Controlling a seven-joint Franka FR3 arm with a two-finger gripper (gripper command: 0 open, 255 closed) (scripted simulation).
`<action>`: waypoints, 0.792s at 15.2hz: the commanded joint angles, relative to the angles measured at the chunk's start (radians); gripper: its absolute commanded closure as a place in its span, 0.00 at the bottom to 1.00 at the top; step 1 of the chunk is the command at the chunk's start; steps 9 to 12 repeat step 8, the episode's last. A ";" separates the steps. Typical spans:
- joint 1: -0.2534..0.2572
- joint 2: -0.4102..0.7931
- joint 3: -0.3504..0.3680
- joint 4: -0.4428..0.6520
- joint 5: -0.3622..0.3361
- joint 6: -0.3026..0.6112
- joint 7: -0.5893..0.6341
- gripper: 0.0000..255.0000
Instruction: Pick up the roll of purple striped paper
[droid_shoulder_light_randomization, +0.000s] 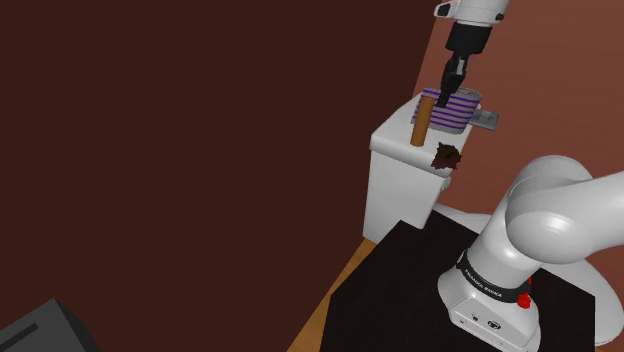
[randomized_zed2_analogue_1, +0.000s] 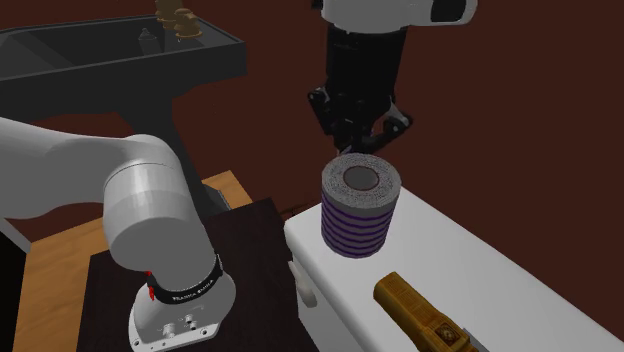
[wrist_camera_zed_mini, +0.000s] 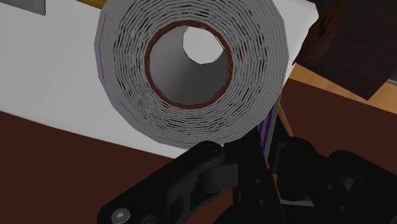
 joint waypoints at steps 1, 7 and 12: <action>0.004 0.010 0.004 0.035 0.006 -0.024 -0.002 1.00; 0.012 0.031 0.017 0.115 0.019 -0.084 -0.004 1.00; 0.012 0.031 0.017 0.115 0.019 -0.084 -0.004 1.00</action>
